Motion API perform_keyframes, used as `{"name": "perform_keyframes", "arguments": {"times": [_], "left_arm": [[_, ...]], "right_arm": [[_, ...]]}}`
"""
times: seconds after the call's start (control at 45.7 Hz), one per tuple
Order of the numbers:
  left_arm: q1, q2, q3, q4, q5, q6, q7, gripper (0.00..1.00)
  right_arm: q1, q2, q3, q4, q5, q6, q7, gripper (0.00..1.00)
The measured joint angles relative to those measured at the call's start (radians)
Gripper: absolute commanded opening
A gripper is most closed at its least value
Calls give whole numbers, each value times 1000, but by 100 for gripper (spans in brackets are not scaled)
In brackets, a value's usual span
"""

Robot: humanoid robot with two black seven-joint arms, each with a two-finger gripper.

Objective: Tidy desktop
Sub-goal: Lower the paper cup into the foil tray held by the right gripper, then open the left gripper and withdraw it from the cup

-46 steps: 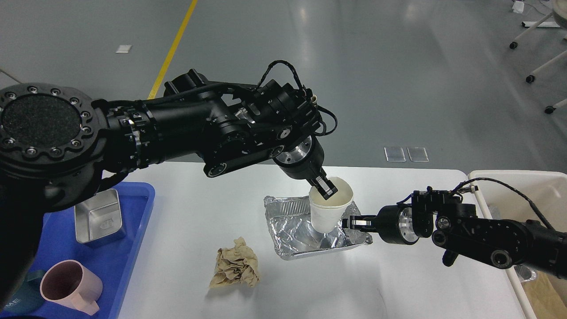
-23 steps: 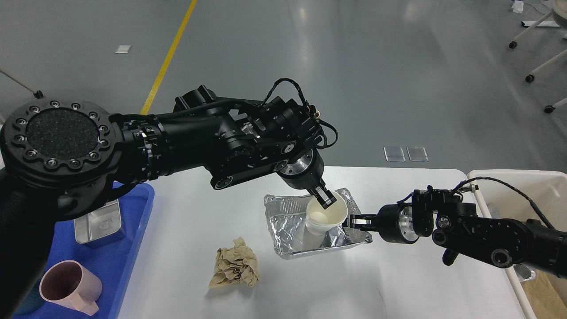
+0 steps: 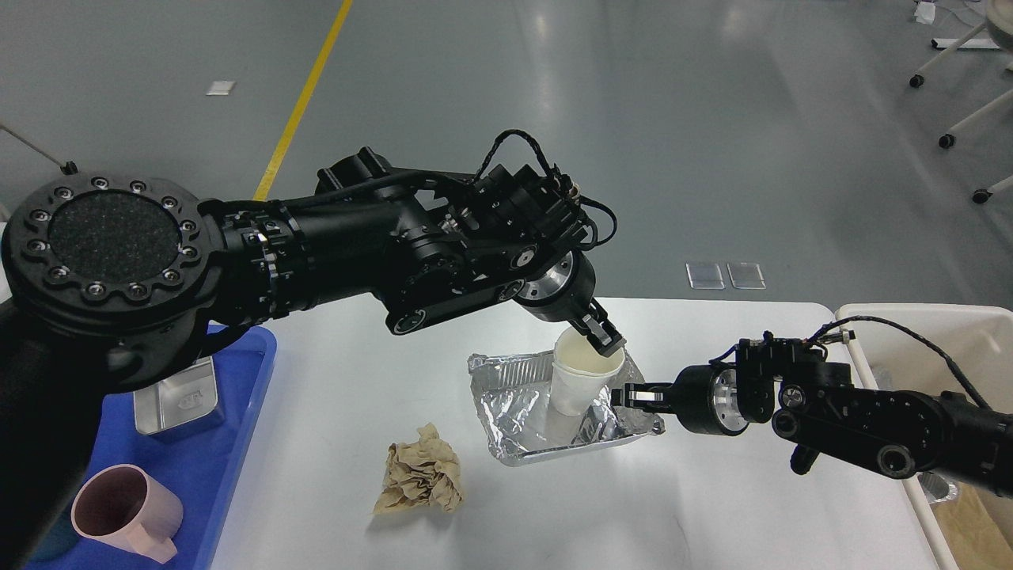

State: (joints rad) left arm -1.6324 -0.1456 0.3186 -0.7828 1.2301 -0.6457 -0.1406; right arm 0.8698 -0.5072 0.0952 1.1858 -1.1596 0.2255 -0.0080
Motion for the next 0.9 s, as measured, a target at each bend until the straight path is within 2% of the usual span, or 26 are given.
{"name": "perform_keyframes", "arguments": {"times": [0.175, 0.328, 0.459, 0.591, 0.897], "left_arm": [[-36, 26, -1, -3, -19, -7, -11, 64], [-46, 134, -24, -25, -28, -11, -26, 64], [-35, 273, -42, -67, -27, -1, -33, 64], [15, 435, -36, -141, -16, 48, -31, 64], [167, 828, -12, -449, 132, 209, -17, 63]], "right_arm": [[0, 0, 0, 0, 0, 0, 0, 0], [0, -4, 0, 0, 0, 0, 1, 0], [-1, -12, 0, 0, 0, 0, 0, 0], [-2, -13, 0, 0, 0, 0, 0, 0], [-8, -12, 0, 0, 0, 0, 2, 0]]}}
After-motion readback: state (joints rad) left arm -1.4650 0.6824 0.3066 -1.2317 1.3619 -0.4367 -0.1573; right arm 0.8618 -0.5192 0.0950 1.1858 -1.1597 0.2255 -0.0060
